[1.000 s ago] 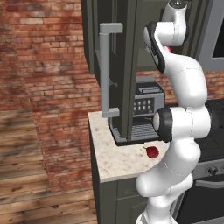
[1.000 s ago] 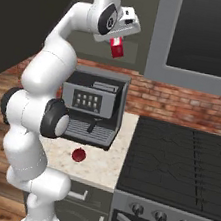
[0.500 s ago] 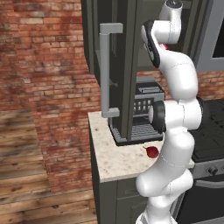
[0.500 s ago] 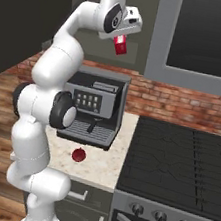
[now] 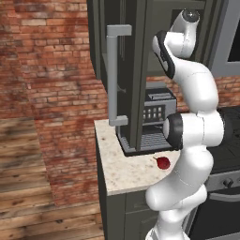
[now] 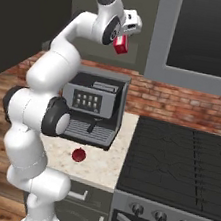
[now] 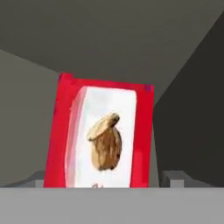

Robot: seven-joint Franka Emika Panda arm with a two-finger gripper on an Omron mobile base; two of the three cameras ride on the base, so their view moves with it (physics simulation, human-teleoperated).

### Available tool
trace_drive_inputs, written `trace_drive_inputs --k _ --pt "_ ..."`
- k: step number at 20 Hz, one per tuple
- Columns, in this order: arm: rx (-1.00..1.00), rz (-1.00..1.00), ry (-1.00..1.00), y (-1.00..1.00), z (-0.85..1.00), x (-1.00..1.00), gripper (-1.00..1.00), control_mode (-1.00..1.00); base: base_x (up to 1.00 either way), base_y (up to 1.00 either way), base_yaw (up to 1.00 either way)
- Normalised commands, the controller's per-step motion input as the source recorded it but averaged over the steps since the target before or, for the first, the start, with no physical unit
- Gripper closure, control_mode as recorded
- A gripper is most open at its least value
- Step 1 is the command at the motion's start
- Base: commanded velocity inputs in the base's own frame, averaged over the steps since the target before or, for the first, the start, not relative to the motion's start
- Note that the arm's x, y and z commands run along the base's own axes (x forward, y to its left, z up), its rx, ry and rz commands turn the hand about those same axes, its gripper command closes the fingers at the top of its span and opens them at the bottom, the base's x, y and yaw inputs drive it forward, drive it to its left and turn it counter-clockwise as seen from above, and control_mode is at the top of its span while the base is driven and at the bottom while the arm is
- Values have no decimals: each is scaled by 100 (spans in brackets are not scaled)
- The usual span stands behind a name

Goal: Pick the pear, boxed food from the counter and place them in the cabinet. Then close the cabinet.

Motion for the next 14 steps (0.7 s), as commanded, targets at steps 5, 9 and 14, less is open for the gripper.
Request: trace_drive_inputs --k 5,9,14 --pt "0 0 -6 0 -3 -1 -100 -100 0 0 0" --pt "0 0 -2 0 0 0 -100 -100 0 0 0" --pt "8 2 14 -9 -9 37 -100 -100 0 0 0"
